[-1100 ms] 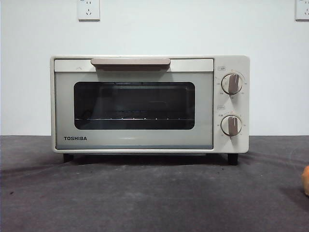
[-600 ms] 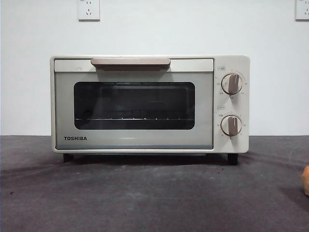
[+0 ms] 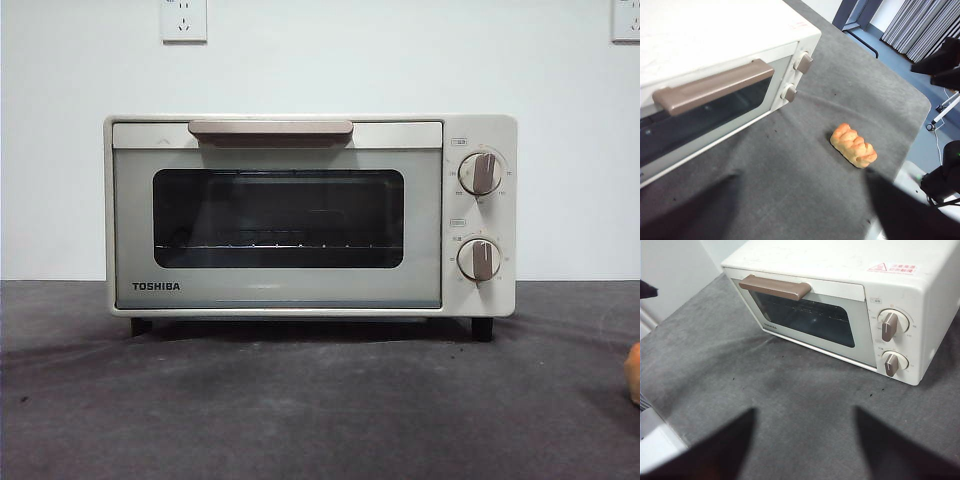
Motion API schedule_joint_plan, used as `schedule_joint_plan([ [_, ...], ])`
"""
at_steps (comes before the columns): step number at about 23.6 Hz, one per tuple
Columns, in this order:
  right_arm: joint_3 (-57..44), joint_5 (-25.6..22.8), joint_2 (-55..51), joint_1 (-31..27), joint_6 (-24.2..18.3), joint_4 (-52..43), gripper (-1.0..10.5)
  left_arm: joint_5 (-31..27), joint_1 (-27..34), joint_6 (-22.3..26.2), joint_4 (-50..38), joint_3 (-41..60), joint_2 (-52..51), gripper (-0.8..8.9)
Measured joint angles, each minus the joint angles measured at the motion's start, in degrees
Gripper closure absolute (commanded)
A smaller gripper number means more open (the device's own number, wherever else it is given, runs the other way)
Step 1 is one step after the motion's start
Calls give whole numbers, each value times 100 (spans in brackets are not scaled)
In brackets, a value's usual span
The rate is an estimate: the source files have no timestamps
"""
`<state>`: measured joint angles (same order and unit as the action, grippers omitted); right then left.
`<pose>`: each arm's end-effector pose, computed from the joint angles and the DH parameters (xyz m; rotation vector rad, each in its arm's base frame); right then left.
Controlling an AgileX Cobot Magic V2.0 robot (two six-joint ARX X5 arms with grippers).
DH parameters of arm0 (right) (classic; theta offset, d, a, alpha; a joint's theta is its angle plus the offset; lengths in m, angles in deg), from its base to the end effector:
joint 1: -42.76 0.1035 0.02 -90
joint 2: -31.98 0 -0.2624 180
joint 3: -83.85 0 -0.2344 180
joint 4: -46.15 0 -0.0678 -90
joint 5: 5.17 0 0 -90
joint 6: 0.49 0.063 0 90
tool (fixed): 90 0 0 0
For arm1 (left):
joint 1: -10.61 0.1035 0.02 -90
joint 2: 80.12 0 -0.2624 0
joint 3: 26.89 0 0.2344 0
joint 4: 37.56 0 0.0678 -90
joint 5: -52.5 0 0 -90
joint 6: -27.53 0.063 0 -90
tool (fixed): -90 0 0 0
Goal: The left arm flap open the oven, the right arm pick bread and place it into oven, the left arm flap close the oven
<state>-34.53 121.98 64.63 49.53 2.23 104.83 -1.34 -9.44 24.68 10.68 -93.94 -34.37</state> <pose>0.1014 0.0504 0.3001 0.1834 0.5306 0.7371 0.1386 -0.0901 0.3228 -0.1134 0.5084 -0.9503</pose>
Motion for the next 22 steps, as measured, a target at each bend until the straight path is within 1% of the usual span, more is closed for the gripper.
schedule_joint_plan([
  [2,0,-4,0,0,74,0,419,0,0,2,-87,0,0,218],
  [7,0,-17,0,0,286,31,419,-2,0,28,-203,0,0,220],
  [8,0,-85,2,0,339,90,419,-2,0,28,-216,0,0,220],
  [11,11,-468,111,2,505,505,419,-4,0,-2,-258,0,0,228],
  [15,15,-1010,568,50,726,931,420,-24,-2,-92,-334,0,11,228],
  [18,15,-1443,1038,181,809,1209,420,-26,0,-111,-407,0,33,228],
  [22,11,-2006,1646,476,984,1266,420,-26,0,-114,-417,0,35,228],
])
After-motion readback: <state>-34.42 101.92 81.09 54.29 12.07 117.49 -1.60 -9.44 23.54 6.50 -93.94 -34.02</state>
